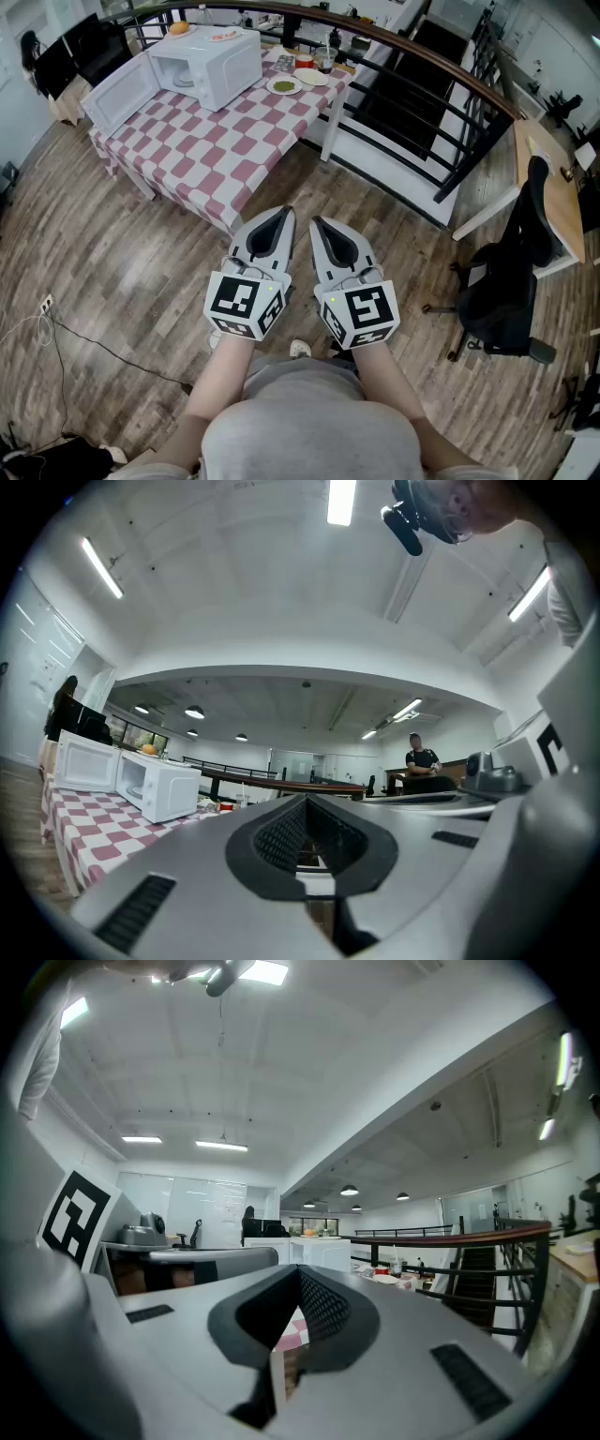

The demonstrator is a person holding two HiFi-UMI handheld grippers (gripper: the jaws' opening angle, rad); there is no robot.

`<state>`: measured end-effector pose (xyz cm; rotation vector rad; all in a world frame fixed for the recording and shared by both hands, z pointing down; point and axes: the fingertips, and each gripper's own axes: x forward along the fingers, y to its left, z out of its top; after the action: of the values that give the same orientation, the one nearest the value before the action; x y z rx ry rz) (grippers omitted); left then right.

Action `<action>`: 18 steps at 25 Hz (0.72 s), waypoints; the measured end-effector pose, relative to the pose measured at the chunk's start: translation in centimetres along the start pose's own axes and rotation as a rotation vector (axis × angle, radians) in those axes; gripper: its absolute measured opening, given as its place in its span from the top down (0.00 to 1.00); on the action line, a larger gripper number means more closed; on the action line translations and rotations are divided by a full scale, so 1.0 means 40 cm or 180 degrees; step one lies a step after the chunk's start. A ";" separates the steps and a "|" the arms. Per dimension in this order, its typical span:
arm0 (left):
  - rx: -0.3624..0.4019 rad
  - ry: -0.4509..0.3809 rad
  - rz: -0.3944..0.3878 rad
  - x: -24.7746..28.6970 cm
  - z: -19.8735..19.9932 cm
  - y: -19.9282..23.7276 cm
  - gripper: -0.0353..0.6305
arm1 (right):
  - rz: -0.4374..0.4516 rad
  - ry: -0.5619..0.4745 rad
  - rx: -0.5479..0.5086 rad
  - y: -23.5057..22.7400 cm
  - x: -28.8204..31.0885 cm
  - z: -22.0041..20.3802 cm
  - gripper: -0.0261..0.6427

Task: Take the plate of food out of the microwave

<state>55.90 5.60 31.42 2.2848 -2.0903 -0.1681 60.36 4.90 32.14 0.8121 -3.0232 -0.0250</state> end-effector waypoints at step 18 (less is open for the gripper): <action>0.0017 0.0038 0.0127 -0.073 0.009 0.101 0.94 | 0.0108 -0.0010 0.0005 0.111 0.058 -0.001 0.93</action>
<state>51.61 8.14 31.62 2.2394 -2.1314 -0.1472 56.14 7.58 32.27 0.7615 -3.0396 -0.0235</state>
